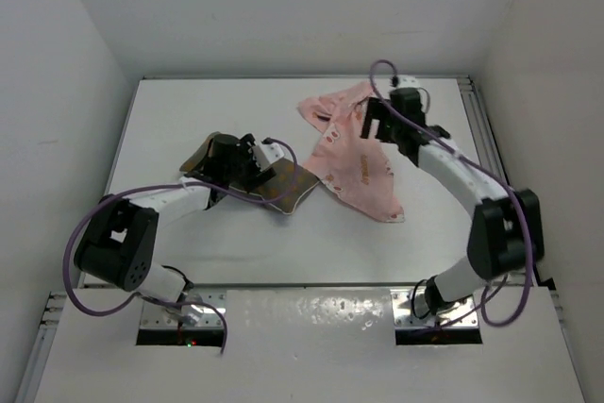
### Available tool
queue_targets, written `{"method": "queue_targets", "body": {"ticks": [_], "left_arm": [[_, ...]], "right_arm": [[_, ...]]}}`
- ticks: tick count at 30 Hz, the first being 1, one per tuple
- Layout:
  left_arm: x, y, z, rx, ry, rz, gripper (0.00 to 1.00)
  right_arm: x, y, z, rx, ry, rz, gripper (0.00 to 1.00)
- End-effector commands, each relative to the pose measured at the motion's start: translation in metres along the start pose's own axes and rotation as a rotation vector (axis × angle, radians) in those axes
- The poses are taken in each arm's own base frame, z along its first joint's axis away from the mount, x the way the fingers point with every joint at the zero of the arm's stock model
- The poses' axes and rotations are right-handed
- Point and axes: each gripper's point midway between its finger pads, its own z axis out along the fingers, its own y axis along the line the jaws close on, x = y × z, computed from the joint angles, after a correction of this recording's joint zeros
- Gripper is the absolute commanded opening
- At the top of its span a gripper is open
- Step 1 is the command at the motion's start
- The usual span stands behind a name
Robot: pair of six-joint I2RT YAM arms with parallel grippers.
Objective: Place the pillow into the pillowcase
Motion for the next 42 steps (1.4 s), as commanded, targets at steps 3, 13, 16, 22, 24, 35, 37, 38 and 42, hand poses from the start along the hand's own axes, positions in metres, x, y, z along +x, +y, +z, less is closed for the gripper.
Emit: {"method": "queue_targets", "body": {"ticks": [3, 13, 16, 22, 24, 35, 37, 38, 42], "left_arm": [[-0.008, 0.003, -0.016, -0.023, -0.021, -0.021, 0.71], [0.032, 0.002, -0.039, -0.085, 0.055, -0.147, 0.71], [0.030, 0.002, -0.040, -0.085, 0.046, -0.182, 0.71], [0.031, -0.002, -0.040, -0.079, 0.036, -0.192, 0.71], [0.034, -0.002, -0.040, -0.096, 0.035, -0.191, 0.71], [0.077, 0.062, -0.048, -0.468, 0.206, -0.261, 0.74], [0.101, 0.092, -0.059, -0.603, 0.255, -0.370, 0.72], [0.109, 0.100, -0.064, -0.635, 0.270, -0.394, 0.71], [0.129, 0.108, -0.073, -0.657, 0.304, -0.440, 0.67]], "right_arm": [[0.024, 0.111, 0.020, -0.147, 0.115, -0.372, 0.93], [0.120, 0.165, 0.058, -0.277, 0.332, -0.223, 0.77], [0.099, 0.157, 0.071, -0.247, 0.251, -0.041, 0.76], [0.092, 0.135, 0.083, -0.058, 0.207, 0.000, 0.71], [0.104, 0.123, 0.087, -0.010, 0.265, 0.023, 0.68], [0.075, 0.121, 0.042, -0.216, 0.163, 0.033, 0.77], [0.078, 0.096, 0.047, -0.173, 0.196, 0.103, 0.78], [0.081, 0.089, 0.050, -0.160, 0.214, 0.128, 0.77], [0.104, 0.056, 0.062, 0.008, 0.306, 0.038, 0.78]]}}
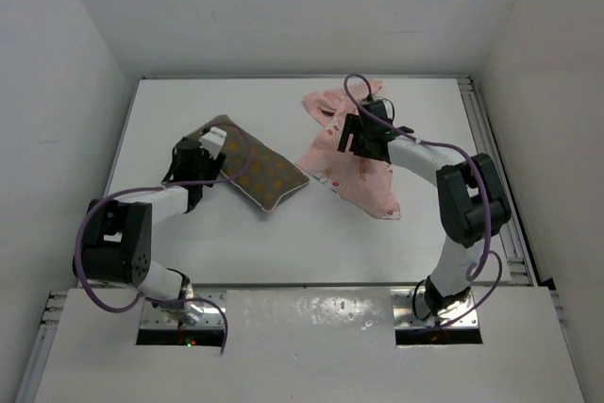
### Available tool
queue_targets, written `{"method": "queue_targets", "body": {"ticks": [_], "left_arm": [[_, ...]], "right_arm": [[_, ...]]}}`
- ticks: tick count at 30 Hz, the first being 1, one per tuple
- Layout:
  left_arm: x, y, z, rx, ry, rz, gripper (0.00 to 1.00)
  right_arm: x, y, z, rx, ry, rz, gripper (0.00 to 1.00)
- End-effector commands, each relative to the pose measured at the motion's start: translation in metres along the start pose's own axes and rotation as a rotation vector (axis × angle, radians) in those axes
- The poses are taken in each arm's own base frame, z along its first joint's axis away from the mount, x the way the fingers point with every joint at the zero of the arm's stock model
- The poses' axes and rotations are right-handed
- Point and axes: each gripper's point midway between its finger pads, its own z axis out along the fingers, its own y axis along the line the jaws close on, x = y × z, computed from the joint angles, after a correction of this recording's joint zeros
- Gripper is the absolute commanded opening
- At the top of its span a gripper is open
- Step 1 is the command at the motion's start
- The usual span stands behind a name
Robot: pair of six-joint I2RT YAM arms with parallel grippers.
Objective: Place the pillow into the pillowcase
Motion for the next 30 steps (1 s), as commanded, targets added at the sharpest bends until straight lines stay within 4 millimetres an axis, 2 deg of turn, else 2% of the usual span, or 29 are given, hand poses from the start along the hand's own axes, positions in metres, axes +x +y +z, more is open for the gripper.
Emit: {"method": "queue_targets", "body": {"ticks": [1, 2, 4, 5, 6, 8, 9, 10, 11, 12, 13, 14, 15, 16, 17, 18, 19, 20, 21, 23, 24, 25, 26, 27, 28, 29, 30], "left_arm": [[-0.010, 0.048, -0.002, -0.186, -0.019, -0.111, 0.67], [-0.009, 0.053, -0.004, -0.213, -0.015, -0.123, 0.67], [-0.012, 0.052, -0.006, -0.207, -0.025, -0.117, 0.67], [-0.017, 0.050, -0.007, -0.185, -0.046, -0.110, 0.67], [-0.020, 0.048, -0.008, -0.171, -0.057, -0.103, 0.68], [-0.030, 0.044, -0.011, -0.156, -0.079, -0.090, 0.69], [-0.038, 0.047, -0.012, -0.161, -0.094, -0.092, 0.70], [-0.044, 0.049, -0.015, -0.171, -0.105, -0.097, 0.71], [-0.047, 0.052, -0.016, -0.178, -0.112, -0.118, 0.71], [-0.053, 0.057, -0.017, -0.191, -0.124, -0.137, 0.71], [-0.052, 0.062, -0.018, -0.222, -0.116, -0.167, 0.72], [-0.052, 0.068, -0.018, -0.248, -0.112, -0.204, 0.71], [-0.052, 0.076, -0.017, -0.274, -0.102, -0.272, 0.72], [-0.046, 0.079, -0.015, -0.298, -0.072, -0.296, 0.71], [-0.047, 0.081, -0.014, -0.307, -0.071, -0.336, 0.71], [-0.048, 0.083, -0.014, -0.312, -0.065, -0.348, 0.71], [-0.049, 0.084, -0.015, -0.313, -0.070, -0.355, 0.71], [-0.051, 0.083, -0.015, -0.309, -0.074, -0.351, 0.71], [-0.054, 0.082, -0.015, -0.302, -0.083, -0.346, 0.71], [-0.061, 0.080, -0.016, -0.291, -0.101, -0.337, 0.71], [-0.063, 0.078, -0.016, -0.289, -0.106, -0.334, 0.71], [-0.066, 0.078, -0.017, -0.285, -0.115, -0.332, 0.71], [-0.070, 0.075, -0.018, -0.278, -0.128, -0.318, 0.71], [-0.074, 0.074, -0.019, -0.275, -0.137, -0.309, 0.71], [-0.077, 0.071, -0.019, -0.270, -0.141, -0.292, 0.71], [-0.083, 0.067, -0.020, -0.259, -0.155, -0.260, 0.71], [-0.087, 0.065, -0.022, -0.251, -0.167, -0.251, 0.71]], "right_arm": [[0.007, -0.022, 0.011, 0.164, 0.048, -0.060, 0.78], [0.023, -0.030, 0.020, 0.208, 0.108, -0.099, 0.80], [0.019, -0.027, 0.030, 0.220, 0.120, -0.117, 0.80], [0.030, -0.031, 0.039, 0.235, 0.152, -0.127, 0.80], [0.032, -0.031, 0.043, 0.241, 0.159, -0.133, 0.79], [0.032, -0.027, 0.046, 0.238, 0.179, -0.144, 0.34], [0.029, -0.024, 0.042, 0.232, 0.184, -0.156, 0.13], [0.018, -0.005, 0.037, 0.178, 0.168, -0.204, 0.00], [0.008, 0.011, 0.029, 0.132, 0.145, -0.255, 0.00], [-0.014, 0.033, 0.009, 0.083, 0.090, -0.304, 0.00], [-0.039, 0.072, -0.013, 0.009, 0.011, -0.393, 0.00], [-0.057, 0.096, -0.033, -0.046, -0.045, -0.427, 0.00], [-0.096, 0.137, -0.081, -0.176, -0.162, -0.443, 0.00], [-0.111, 0.160, -0.111, -0.259, -0.229, -0.486, 0.00], [-0.122, 0.197, -0.147, -0.401, -0.312, -0.515, 0.00], [-0.140, 0.211, -0.199, -0.488, -0.420, -0.519, 0.00], [-0.145, 0.221, -0.226, -0.563, -0.478, -0.523, 0.00], [-0.159, 0.232, -0.257, -0.647, -0.582, -0.503, 0.00], [-0.153, 0.225, -0.280, -0.706, -0.608, -0.471, 0.00], [-0.167, 0.208, -0.290, -0.708, -0.675, -0.375, 0.00], [-0.157, 0.191, -0.271, -0.671, -0.619, -0.301, 0.00], [-0.168, 0.166, -0.266, -0.615, -0.632, -0.237, 0.00], [-0.160, 0.144, -0.242, -0.547, -0.572, -0.153, 0.00], [-0.155, 0.128, -0.227, -0.507, -0.536, -0.110, 0.00], [-0.155, 0.100, -0.210, -0.440, -0.507, -0.051, 0.00], [-0.141, 0.080, -0.191, -0.386, -0.444, -0.008, 0.00], [-0.122, 0.047, -0.165, -0.303, -0.375, 0.064, 0.00]]}}
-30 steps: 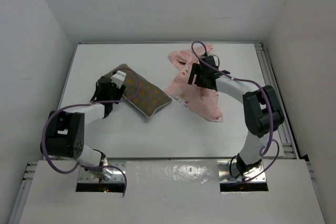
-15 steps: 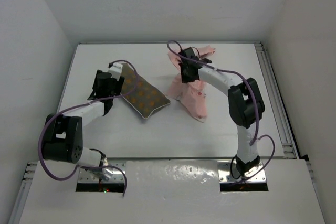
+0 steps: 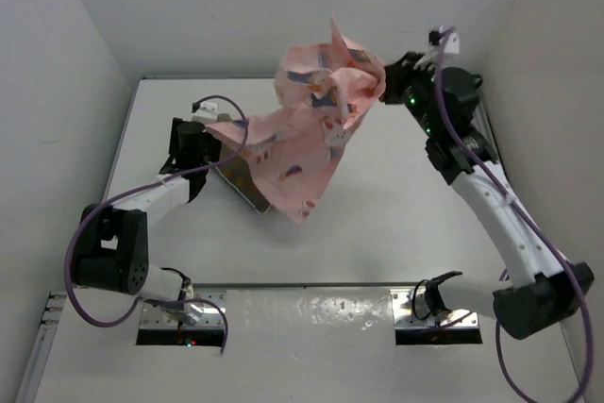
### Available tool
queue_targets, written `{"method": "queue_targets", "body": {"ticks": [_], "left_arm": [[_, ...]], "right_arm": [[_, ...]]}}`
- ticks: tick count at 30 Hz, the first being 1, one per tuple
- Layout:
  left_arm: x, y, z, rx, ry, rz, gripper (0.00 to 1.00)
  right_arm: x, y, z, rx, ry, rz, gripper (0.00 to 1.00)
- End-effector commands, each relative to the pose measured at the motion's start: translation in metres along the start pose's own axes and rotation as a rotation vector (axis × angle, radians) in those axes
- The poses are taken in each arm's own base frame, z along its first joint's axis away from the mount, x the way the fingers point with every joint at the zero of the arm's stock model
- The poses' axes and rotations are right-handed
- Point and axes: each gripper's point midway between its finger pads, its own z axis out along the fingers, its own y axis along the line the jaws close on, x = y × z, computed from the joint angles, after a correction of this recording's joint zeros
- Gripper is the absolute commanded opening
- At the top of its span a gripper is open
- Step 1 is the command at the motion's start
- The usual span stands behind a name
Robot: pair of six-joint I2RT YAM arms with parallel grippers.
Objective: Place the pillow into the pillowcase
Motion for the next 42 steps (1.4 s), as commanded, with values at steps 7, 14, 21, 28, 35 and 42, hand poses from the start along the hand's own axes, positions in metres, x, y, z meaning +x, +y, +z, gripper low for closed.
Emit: {"method": "queue_targets", "body": {"ticks": [7, 14, 21, 28, 35, 42], "left_arm": [[-0.045, -0.032, -0.020, 0.140, -0.146, 0.073, 0.71], [-0.032, -0.135, -0.068, 0.738, -0.179, 0.314, 0.70], [0.015, -0.136, -0.068, 0.777, -0.049, 0.361, 0.76], [0.026, -0.127, -0.060, 0.800, -0.031, 0.403, 0.77], [0.074, -0.133, -0.076, 0.842, 0.001, 0.558, 0.77], [0.068, -0.143, -0.063, 0.830, -0.002, 0.490, 0.77]], "right_arm": [[0.271, -0.245, -0.142, 0.949, 0.583, 0.474, 0.96], [0.243, -0.258, -0.136, 0.935, 0.560, 0.316, 0.73], [0.234, -0.200, -0.038, 0.593, 0.712, 0.089, 0.75], [0.293, -0.179, 0.067, 0.526, 0.812, 0.066, 0.79], [0.389, -0.169, 0.098, 0.493, 0.927, 0.086, 0.77], [0.429, -0.176, 0.084, 0.565, 0.987, 0.031, 0.58]]}}
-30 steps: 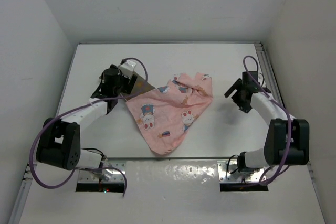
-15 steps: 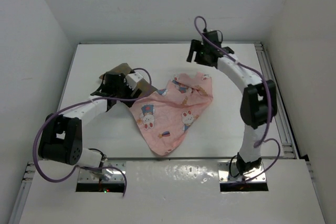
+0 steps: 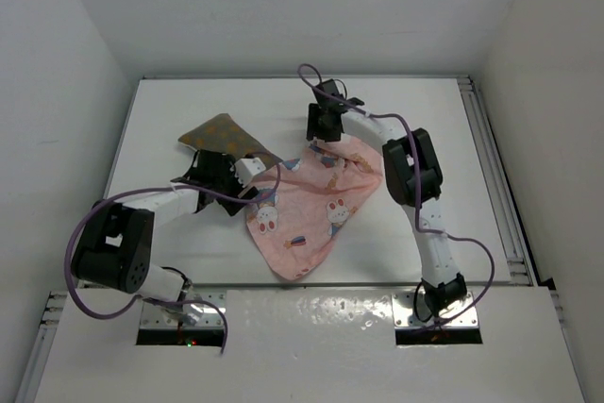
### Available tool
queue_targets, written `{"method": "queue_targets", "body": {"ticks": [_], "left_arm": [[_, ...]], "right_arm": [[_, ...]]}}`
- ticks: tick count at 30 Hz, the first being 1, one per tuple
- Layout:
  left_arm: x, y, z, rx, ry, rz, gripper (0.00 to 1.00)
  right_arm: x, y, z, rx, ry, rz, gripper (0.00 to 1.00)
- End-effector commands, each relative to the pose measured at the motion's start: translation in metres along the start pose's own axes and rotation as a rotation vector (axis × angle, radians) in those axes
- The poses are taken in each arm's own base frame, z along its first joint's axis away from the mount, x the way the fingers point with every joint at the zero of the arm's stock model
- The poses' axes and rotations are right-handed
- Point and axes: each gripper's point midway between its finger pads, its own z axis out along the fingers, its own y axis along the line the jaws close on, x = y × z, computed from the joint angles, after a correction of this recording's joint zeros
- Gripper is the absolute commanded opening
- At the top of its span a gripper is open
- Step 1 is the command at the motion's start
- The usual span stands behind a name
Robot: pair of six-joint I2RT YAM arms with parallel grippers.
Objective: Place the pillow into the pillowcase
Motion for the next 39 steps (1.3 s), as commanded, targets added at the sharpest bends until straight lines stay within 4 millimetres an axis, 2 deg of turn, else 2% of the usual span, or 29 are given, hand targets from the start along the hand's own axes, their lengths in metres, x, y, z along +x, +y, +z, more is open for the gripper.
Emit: {"method": "queue_targets", "body": {"ticks": [1, 2, 3, 4, 6, 7, 9, 10, 12, 13, 16, 17, 19, 20, 21, 22, 23, 24, 26, 27, 29, 30, 32, 37, 39], "left_arm": [[-0.026, 0.019, 0.001, -0.055, -0.089, 0.014, 0.77], [-0.026, 0.019, 0.002, -0.054, -0.087, 0.011, 0.70], [-0.028, 0.022, 0.002, -0.058, -0.091, 0.007, 0.63], [-0.027, 0.024, 0.002, -0.063, -0.091, -0.006, 0.38], [-0.035, 0.034, 0.002, -0.096, -0.126, -0.039, 0.11], [-0.038, 0.039, 0.001, -0.111, -0.137, -0.052, 0.00], [-0.046, 0.050, -0.005, -0.129, -0.154, -0.097, 0.00], [-0.054, 0.057, -0.010, -0.138, -0.174, -0.114, 0.00], [-0.069, 0.076, -0.023, -0.161, -0.205, -0.151, 0.00], [-0.077, 0.083, -0.031, -0.173, -0.223, -0.152, 0.00], [-0.107, 0.114, -0.058, -0.243, -0.306, -0.155, 0.00], [-0.120, 0.124, -0.069, -0.267, -0.340, -0.137, 0.00], [-0.133, 0.132, -0.081, -0.298, -0.373, -0.094, 0.00], [-0.138, 0.133, -0.085, -0.299, -0.385, -0.070, 0.00], [-0.140, 0.130, -0.086, -0.298, -0.384, -0.021, 0.00], [-0.141, 0.126, -0.087, -0.290, -0.380, -0.001, 0.00], [-0.141, 0.121, -0.087, -0.277, -0.378, 0.015, 0.00], [-0.134, 0.112, -0.081, -0.249, -0.355, 0.025, 0.00], [-0.128, 0.101, -0.079, -0.213, -0.344, 0.028, 0.00], [-0.121, 0.092, -0.075, -0.184, -0.326, 0.017, 0.00], [-0.118, 0.087, -0.077, -0.174, -0.322, 0.000, 0.00], [-0.113, 0.082, -0.075, -0.159, -0.311, -0.015, 0.00], [-0.110, 0.079, -0.077, -0.158, -0.306, -0.019, 0.00], [-0.105, 0.078, -0.078, -0.169, -0.294, -0.043, 0.00], [-0.104, 0.078, -0.078, -0.175, -0.292, -0.053, 0.00]], "right_arm": [[0.001, -0.010, 0.005, 0.062, -0.003, 0.019, 0.48], [0.001, -0.010, 0.004, 0.067, -0.001, 0.048, 0.21], [-0.007, -0.009, -0.003, 0.031, -0.003, 0.081, 0.10], [-0.017, -0.004, -0.009, -0.006, -0.022, 0.109, 0.00], [-0.034, -0.002, -0.022, -0.069, -0.067, 0.157, 0.00], [-0.060, 0.005, -0.046, -0.119, -0.153, 0.157, 0.00], [-0.090, 0.013, -0.073, -0.160, -0.257, 0.143, 0.00], [-0.113, 0.016, -0.099, -0.182, -0.323, 0.128, 0.00], [-0.137, 0.020, -0.127, -0.210, -0.399, 0.121, 0.00], [-0.157, 0.025, -0.154, -0.243, -0.459, 0.122, 0.00], [-0.185, 0.021, -0.189, -0.287, -0.563, 0.146, 0.00], [-0.193, 0.024, -0.212, -0.326, -0.602, 0.137, 0.00], [-0.197, 0.022, -0.226, -0.316, -0.652, 0.076, 0.00], [-0.196, 0.020, -0.226, -0.280, -0.664, 0.056, 0.00], [-0.192, 0.017, -0.222, -0.249, -0.657, 0.042, 0.10], [-0.180, 0.012, -0.210, -0.210, -0.610, 0.027, 0.21], [-0.168, 0.016, -0.200, -0.196, -0.567, -0.008, 0.47], [-0.144, 0.012, -0.171, -0.162, -0.463, -0.030, 0.56], [-0.115, 0.020, -0.145, -0.141, -0.367, -0.085, 0.64], [-0.097, 0.016, -0.121, -0.103, -0.309, -0.098, 0.65], [-0.069, 0.017, -0.099, -0.058, -0.224, -0.118, 0.65], [-0.052, 0.007, -0.080, -0.007, -0.168, -0.121, 0.65], [-0.040, 0.005, -0.065, 0.019, -0.134, -0.122, 0.65], [-0.002, -0.021, -0.025, 0.142, -0.031, -0.137, 0.60], [0.010, -0.030, -0.018, 0.183, 0.009, -0.150, 0.56]]}}
